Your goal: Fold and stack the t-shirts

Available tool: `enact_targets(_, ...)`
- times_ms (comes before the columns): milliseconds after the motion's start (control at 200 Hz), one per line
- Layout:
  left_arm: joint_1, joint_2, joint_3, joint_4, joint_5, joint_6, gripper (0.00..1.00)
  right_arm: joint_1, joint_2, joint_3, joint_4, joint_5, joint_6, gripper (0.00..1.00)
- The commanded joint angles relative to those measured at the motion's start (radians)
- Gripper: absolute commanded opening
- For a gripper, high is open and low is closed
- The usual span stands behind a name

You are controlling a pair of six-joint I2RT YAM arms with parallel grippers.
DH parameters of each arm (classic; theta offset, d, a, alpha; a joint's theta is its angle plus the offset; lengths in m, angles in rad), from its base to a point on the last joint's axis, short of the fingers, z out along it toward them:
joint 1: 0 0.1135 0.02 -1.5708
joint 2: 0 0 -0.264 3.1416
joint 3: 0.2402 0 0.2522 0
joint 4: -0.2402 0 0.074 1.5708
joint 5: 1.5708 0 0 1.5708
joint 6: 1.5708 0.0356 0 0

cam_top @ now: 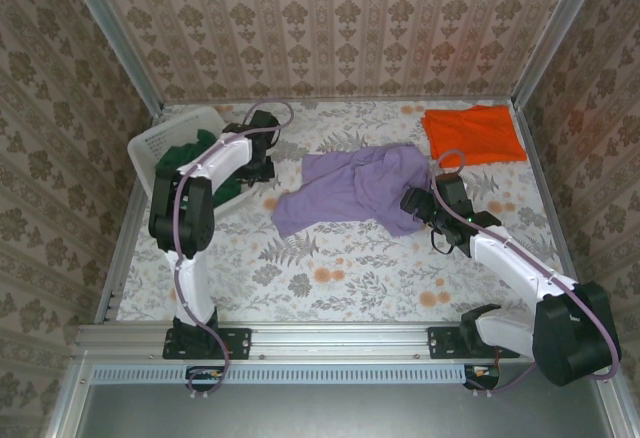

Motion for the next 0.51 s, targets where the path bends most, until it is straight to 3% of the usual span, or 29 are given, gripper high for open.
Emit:
enact_targets(0, -0.006, -0.032, -0.008, 0.072, 0.074, 0.172, 0.21, -0.001, -0.022, 0.012, -0.014, 0.015, 0.006, 0.95)
enact_targets(90, -0.022, -0.04, -0.011, 0.083, 0.064, 0.255, 0.16, 0.0, -0.023, 0.01, -0.012, 0.015, 0.007, 0.95)
enact_targets(200, -0.017, -0.036, -0.006, 0.046, -0.041, 0.297, 0.15, -0.001, -0.014, 0.009, -0.004, 0.012, 0.009, 0.95)
enact_targets(350, 0.09, -0.017, -0.001, -0.005, -0.049, 0.266, 0.15, 0.0, -0.001, 0.013, -0.005, 0.001, 0.011, 0.95)
enact_targets(500, 0.176, -0.032, -0.024, 0.066, -0.036, 0.319, 0.15, -0.001, -0.004, 0.01, -0.002, 0.004, 0.012, 0.95)
